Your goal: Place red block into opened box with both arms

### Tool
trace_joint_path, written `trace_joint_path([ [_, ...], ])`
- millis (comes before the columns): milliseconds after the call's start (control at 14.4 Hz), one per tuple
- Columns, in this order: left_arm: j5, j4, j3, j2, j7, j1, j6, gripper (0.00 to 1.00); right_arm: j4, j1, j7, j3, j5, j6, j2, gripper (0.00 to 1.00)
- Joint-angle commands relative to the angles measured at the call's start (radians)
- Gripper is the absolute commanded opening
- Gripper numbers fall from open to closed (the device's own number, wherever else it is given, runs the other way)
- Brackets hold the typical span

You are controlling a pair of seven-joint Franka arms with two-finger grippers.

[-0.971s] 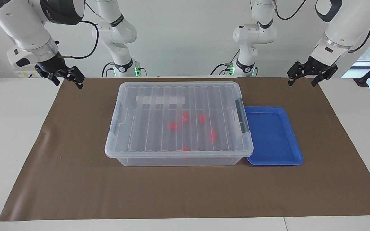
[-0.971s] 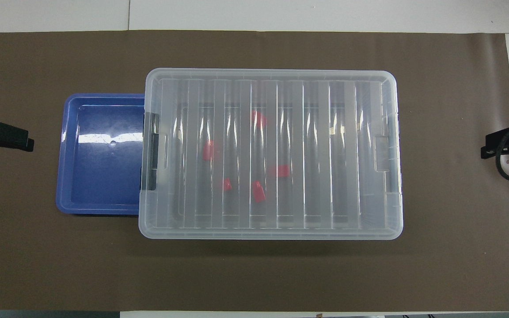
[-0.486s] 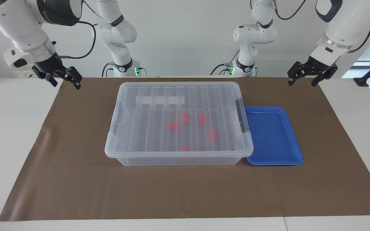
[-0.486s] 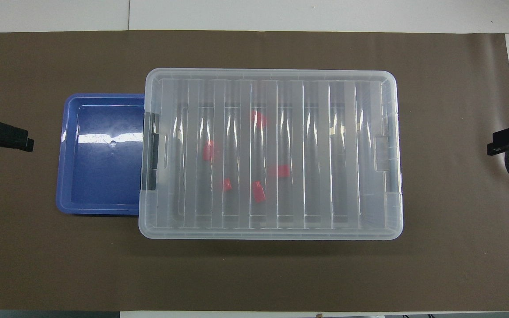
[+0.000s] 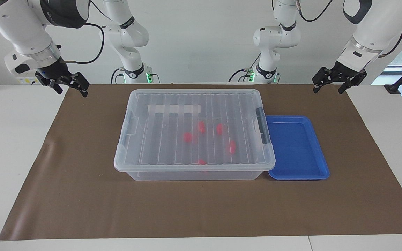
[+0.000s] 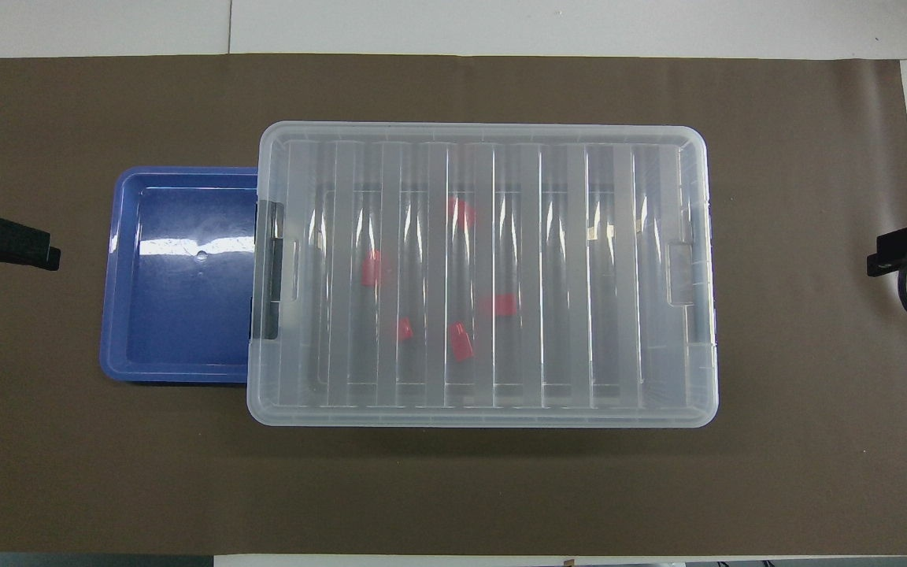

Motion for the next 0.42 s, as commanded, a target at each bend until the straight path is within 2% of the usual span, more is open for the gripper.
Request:
trace_joint_path([
  [0, 0.013, -0.012, -0.01, -0.011, 0.01, 0.009, -0.011, 1.0, 0.001, -0.004, -0.025, 0.006, 0.01, -0.008, -0.013, 1.0],
  [347, 0.013, -0.012, -0.01, -0.013, 0.01, 0.009, -0.017, 1.0, -0.016, 0.002, -0.032, 0.003, 0.01, 0.005, -0.039, 1.0],
])
